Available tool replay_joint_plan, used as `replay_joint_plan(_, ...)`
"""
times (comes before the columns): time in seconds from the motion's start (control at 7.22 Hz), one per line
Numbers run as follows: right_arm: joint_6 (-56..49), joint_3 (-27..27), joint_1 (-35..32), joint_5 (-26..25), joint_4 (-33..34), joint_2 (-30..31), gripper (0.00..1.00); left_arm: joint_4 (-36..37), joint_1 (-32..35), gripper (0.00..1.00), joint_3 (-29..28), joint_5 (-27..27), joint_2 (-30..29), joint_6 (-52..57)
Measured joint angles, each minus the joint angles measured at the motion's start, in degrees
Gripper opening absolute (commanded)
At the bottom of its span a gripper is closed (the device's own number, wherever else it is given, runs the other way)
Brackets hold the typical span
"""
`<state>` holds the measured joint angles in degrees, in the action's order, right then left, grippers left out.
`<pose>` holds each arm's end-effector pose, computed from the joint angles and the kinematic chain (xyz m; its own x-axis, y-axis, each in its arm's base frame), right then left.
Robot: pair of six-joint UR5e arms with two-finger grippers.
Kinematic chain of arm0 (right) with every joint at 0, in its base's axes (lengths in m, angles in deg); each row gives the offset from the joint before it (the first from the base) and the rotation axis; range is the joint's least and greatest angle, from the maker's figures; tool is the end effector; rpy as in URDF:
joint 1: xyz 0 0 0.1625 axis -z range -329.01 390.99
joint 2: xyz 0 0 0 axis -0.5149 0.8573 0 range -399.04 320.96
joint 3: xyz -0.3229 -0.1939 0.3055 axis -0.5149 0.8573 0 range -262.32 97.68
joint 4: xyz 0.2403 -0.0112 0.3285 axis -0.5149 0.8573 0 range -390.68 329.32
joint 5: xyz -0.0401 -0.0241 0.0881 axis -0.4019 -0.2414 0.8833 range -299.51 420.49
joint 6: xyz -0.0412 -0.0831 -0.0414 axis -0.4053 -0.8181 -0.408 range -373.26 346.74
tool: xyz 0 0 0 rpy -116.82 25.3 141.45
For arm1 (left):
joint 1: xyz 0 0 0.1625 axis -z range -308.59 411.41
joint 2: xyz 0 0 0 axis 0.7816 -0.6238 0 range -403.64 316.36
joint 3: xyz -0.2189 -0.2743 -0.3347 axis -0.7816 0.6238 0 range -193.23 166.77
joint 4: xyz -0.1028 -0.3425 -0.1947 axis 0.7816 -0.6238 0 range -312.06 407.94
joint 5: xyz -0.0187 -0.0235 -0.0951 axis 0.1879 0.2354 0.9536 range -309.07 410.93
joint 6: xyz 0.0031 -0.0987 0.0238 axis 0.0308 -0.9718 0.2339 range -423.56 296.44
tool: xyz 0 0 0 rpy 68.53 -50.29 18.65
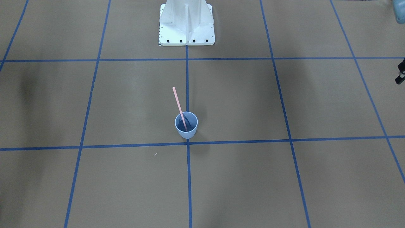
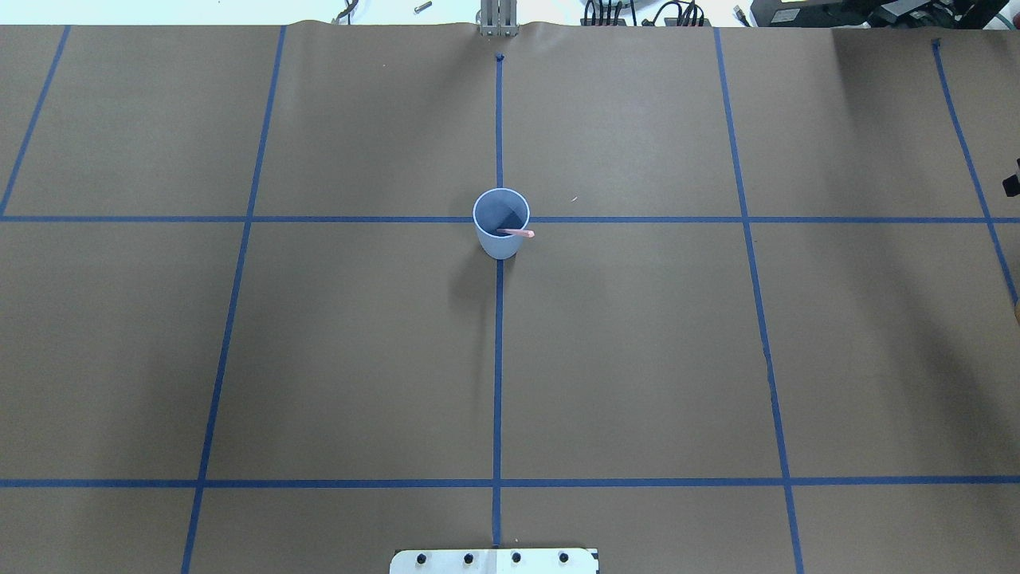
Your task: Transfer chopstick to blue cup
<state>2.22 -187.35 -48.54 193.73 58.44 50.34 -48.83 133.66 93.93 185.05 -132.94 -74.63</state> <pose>-0.0268 -0.4958 0.5862 0.7027 -0.0607 0.7089 -0.0139 0.9950 0.0990 0.0031 -0.4874 0.5661 0.6856 0.1871 -0.7035 0.0079 0.9644 0.2642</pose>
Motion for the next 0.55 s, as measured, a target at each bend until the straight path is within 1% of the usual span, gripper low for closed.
replay_joint_plan(0.28, -0.52, -0.41, -0.24, 0.02, -3.21, 2.65, 1.0, -0.02, 0.06, 0.98, -0.15, 0.61, 0.46, -0.28)
replay_joint_plan(0.55, -0.51, -1.05, -0.41, 0.24, -3.96, 3.47, 1.0, 0.0, -0.02, 0.98, -0.31, 0.71, 0.74, -0.48)
